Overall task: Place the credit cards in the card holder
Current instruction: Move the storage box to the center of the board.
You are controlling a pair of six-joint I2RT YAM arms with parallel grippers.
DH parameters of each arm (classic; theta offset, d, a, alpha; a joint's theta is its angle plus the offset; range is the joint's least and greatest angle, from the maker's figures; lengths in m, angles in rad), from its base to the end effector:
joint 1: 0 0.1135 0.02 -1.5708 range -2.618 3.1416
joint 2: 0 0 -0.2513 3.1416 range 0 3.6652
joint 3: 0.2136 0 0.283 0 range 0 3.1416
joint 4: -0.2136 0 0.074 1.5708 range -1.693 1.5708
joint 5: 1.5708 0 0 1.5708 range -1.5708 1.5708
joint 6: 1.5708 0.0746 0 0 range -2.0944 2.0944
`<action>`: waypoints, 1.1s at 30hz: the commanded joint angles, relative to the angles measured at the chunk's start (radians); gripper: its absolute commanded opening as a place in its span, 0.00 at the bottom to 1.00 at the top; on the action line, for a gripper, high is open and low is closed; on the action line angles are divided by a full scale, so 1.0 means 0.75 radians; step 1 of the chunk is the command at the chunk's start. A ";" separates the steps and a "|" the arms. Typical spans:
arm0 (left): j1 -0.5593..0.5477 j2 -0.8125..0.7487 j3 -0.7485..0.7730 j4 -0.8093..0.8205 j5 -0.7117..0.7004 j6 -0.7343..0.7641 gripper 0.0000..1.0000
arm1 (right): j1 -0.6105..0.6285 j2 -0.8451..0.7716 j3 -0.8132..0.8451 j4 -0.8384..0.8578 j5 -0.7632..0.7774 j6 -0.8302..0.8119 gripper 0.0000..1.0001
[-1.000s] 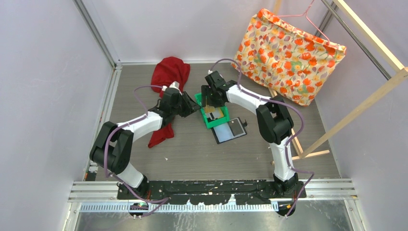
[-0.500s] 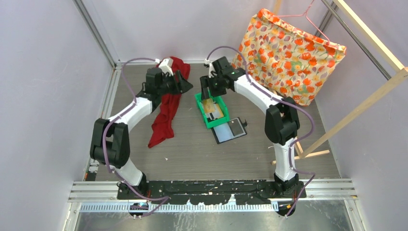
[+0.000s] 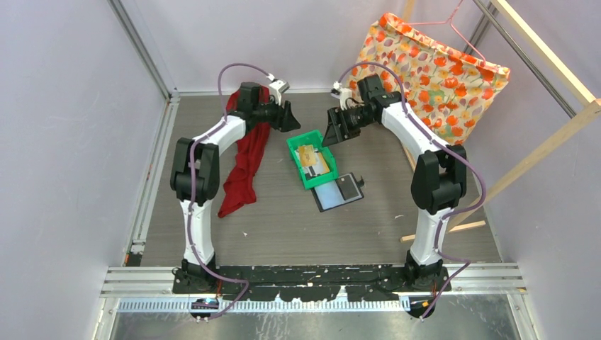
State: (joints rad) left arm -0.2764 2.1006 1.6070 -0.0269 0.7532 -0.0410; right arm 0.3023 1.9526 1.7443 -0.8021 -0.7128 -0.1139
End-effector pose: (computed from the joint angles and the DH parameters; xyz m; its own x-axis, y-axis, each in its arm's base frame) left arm 0.4963 -0.1938 0.1883 -0.5096 0.1135 -0.8529 0.7497 0.5450 -0.3754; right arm 0.4303 0.1853 0.2377 -0.7401 -0.3209 -0.5910 -0.6453 0.5861 0.4899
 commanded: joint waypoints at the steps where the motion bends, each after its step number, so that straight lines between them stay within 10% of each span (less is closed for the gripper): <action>1: -0.025 0.053 0.156 -0.179 0.099 0.178 0.52 | -0.012 -0.069 -0.039 0.015 -0.128 -0.019 0.69; 15: -0.102 0.151 0.218 -0.321 0.039 0.361 0.47 | -0.033 -0.041 -0.056 0.048 -0.166 0.030 0.69; 26: -0.104 -0.028 -0.013 -0.275 -0.268 0.356 0.08 | -0.034 -0.025 -0.058 0.061 -0.190 0.047 0.69; 33: -0.104 -0.282 -0.335 -0.102 -0.498 0.170 0.00 | -0.019 0.001 -0.113 0.202 -0.255 0.262 0.69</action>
State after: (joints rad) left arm -0.3588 2.0197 1.4452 -0.1818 0.5114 0.1669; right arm 0.2794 1.9530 1.6886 -0.7551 -0.8513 -0.0456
